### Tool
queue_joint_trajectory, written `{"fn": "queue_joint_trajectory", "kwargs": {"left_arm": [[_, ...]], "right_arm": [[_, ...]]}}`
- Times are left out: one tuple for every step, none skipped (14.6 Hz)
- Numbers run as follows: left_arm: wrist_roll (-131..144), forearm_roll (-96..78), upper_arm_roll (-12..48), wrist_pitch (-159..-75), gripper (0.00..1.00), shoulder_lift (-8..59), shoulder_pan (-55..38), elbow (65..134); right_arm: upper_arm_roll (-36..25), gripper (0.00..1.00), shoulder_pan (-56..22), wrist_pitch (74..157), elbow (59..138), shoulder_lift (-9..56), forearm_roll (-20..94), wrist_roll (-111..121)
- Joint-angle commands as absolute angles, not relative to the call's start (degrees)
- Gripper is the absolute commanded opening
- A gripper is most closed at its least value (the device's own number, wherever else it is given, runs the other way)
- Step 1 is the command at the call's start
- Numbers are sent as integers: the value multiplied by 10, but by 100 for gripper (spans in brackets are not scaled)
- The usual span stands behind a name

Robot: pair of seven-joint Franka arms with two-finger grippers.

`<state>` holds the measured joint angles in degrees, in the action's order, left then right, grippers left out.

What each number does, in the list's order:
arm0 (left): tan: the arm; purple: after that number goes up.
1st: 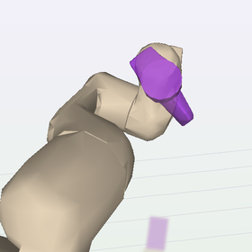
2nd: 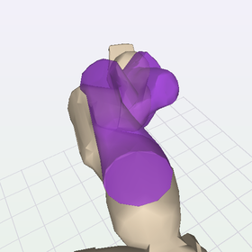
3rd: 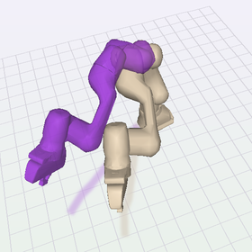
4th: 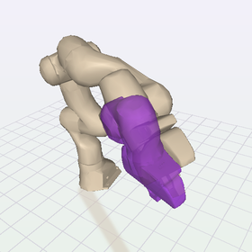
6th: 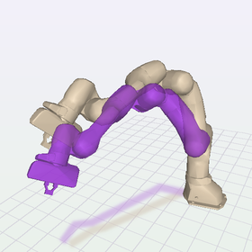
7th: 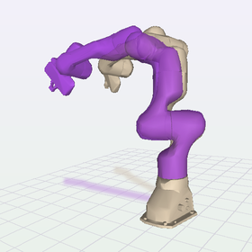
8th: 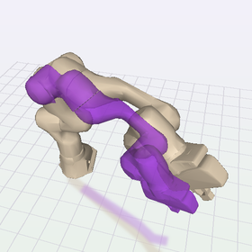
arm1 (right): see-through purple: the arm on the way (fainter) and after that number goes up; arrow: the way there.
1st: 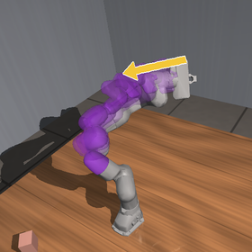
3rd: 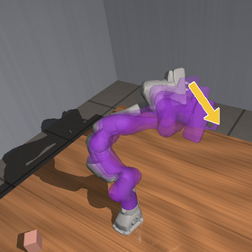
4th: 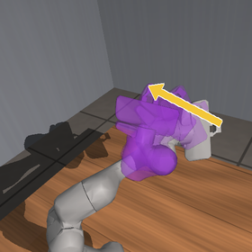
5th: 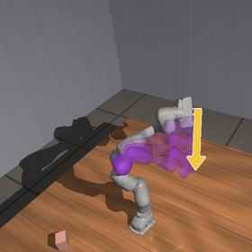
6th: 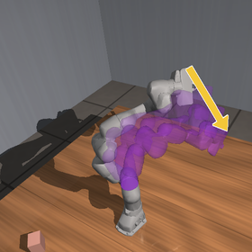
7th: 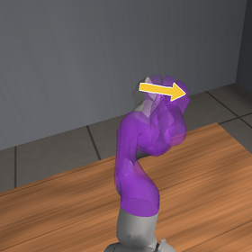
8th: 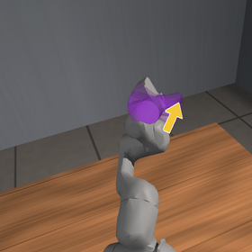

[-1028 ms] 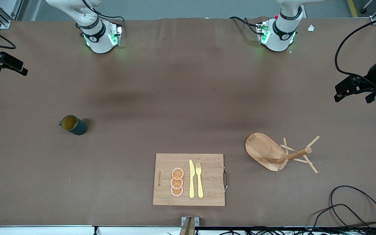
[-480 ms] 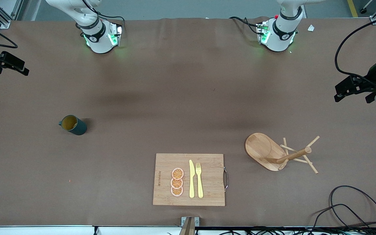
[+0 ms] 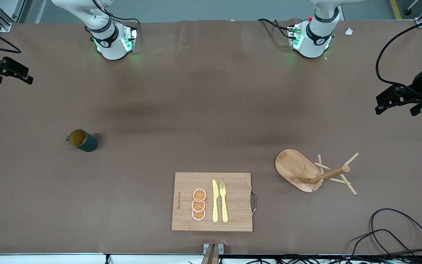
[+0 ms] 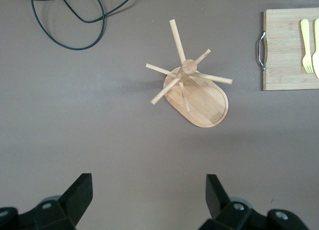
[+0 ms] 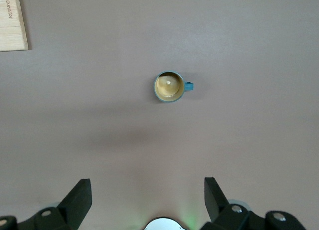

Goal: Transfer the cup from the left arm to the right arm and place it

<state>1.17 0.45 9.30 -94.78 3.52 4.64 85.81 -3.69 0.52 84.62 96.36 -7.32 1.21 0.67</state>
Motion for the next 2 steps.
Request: {"fn": "queue_joint_trajectory", "kwargs": {"left_arm": [[8, -1, 94, -948, 100, 33, 49, 858], [8, -1, 94, -948, 100, 33, 49, 858]], "right_arm": [[-26, 100, 18, 850, 979, -92, 8, 11], [-26, 100, 18, 850, 976, -91, 8, 10]]}}
